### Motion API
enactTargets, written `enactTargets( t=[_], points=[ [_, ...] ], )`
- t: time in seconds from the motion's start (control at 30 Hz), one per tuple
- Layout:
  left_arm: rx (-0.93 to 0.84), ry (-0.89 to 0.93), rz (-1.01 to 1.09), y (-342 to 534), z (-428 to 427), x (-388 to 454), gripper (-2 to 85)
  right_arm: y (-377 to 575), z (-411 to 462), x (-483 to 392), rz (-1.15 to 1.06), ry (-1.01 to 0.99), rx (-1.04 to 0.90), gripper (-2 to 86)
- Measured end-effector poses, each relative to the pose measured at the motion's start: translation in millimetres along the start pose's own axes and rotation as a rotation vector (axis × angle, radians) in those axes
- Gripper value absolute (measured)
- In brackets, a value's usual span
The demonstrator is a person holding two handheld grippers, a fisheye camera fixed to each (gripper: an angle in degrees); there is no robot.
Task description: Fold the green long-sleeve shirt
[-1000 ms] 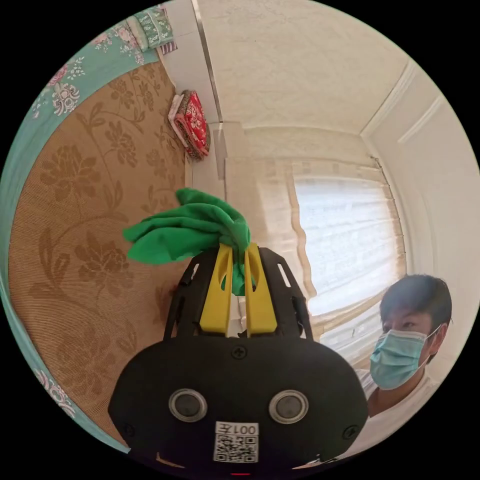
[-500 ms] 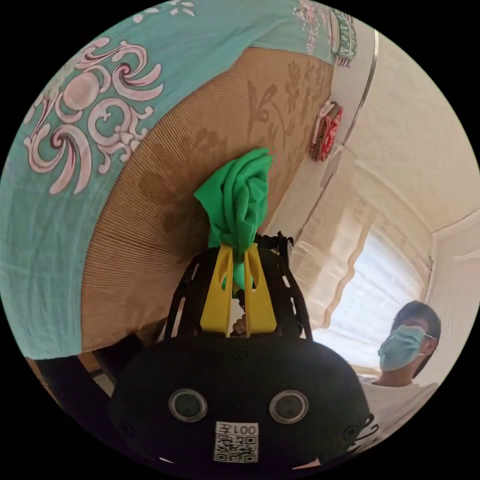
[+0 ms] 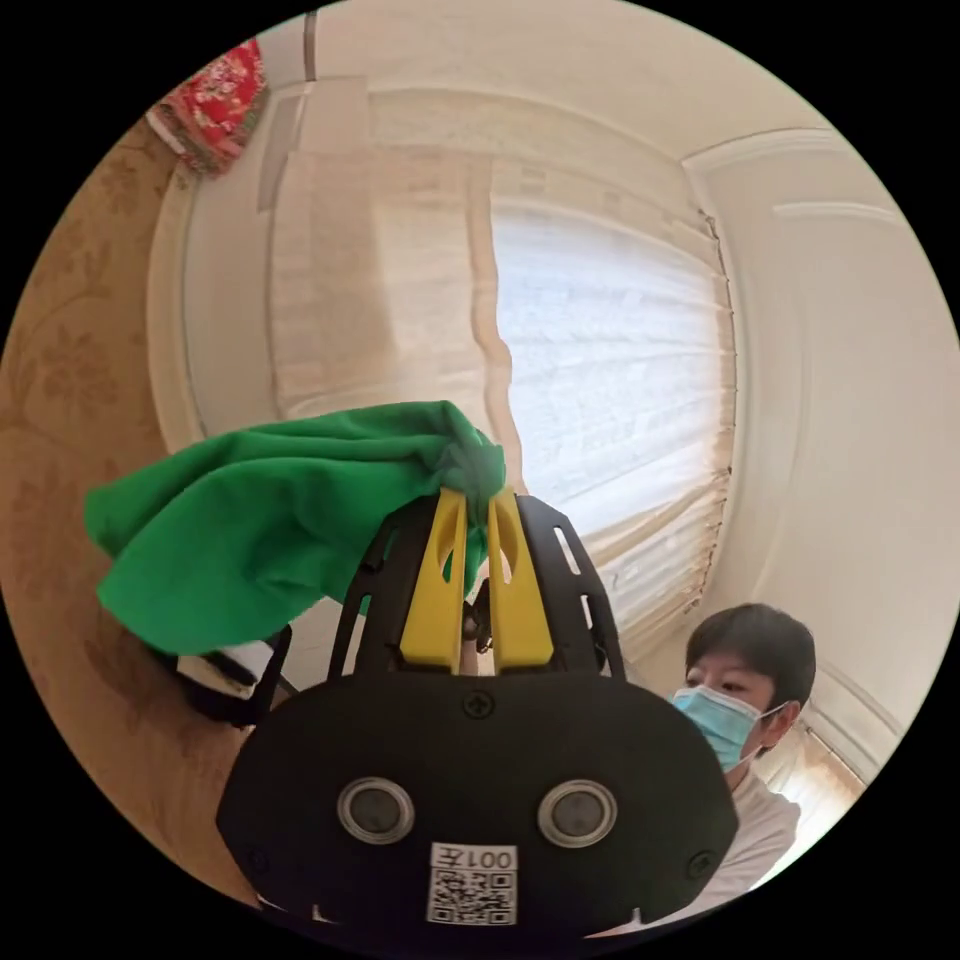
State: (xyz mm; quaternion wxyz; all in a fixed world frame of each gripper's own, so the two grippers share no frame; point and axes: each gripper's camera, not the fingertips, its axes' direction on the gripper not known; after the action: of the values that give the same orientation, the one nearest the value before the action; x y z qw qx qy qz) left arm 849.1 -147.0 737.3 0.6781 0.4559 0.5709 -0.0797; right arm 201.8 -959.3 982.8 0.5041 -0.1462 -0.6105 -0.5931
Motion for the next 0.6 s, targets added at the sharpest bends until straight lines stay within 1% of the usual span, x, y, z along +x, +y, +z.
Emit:
enactTargets(
  t=[0.03,0.07,0.13,0.2,0.27,0.3,0.33,0.37,0.4,0.43,0.47,0.5,0.53,0.57,0.6],
  points=[
    [-0.041,0.004,0.02,-18.7,41.4,2.6,-0.9,-5.3,-13.0,0.5,-0.005,0.033,0.016,1.1],
    [-0.082,0.008,0.027,-32.6,80.4,1.9,-0.9,-12.5,-37.3,-0.3,-0.021,0.109,0.038,1.2],
    [-0.139,-0.005,0.017,-46.4,133.0,-6.9,-1.0,-14.4,-67.0,-2.7,-0.041,0.224,0.061,1.5],
    [-0.208,-0.028,-0.004,-53.0,179.6,-25.8,-0.9,-3.6,-92.2,-5.2,-0.064,0.382,0.054,2.0],
    [-0.347,-0.052,-0.032,-52.7,232.9,-67.7,-0.9,15.5,-98.7,-5.3,-0.073,0.491,0.034,2.2],
    [-0.387,-0.056,-0.049,-50.5,244.1,-81.6,-0.9,34.0,-96.1,-3.0,-0.071,0.553,0.015,2.4],
    [-0.458,-0.075,-0.098,-42.4,262.2,-113.7,-0.9,45.0,-92.6,-0.5,-0.062,0.574,0.004,2.5],
    [-0.495,-0.122,-0.167,-29.6,272.1,-147.6,-1.0,70.1,-80.9,8.8,-0.031,0.584,-0.027,2.7],
    [-0.513,-0.15,-0.196,-22.2,274.8,-164.5,-1.0,99.6,-63.0,23.7,0.023,0.562,-0.071,2.9],
    [-0.549,-0.228,-0.235,-6.4,275.3,-197.6,-1.0,115.1,-52.7,32.3,0.055,0.543,-0.093,2.9],
    [-0.569,-0.335,-0.291,12.2,270.2,-230.4,-1.1,150.9,-28.6,52.9,0.145,0.494,-0.138,3.0],
    [-0.579,-0.387,-0.328,22.4,266.8,-246.1,-1.1,186.7,-3.7,72.9,0.247,0.455,-0.206,3.1],
    [-0.589,-0.465,-0.381,42.3,260.1,-270.9,-1.1,202.8,6.9,80.7,0.293,0.451,-0.249,3.1],
    [-0.54,-0.398,-0.412,58.0,255.5,-285.9,-1.1,227.4,15.7,87.4,0.347,0.447,-0.267,3.2],
    [-0.507,-0.355,-0.423,64.1,254.5,-290.3,-1.1,240.1,11.9,87.7,0.376,0.391,-0.221,3.2]
  ],
)
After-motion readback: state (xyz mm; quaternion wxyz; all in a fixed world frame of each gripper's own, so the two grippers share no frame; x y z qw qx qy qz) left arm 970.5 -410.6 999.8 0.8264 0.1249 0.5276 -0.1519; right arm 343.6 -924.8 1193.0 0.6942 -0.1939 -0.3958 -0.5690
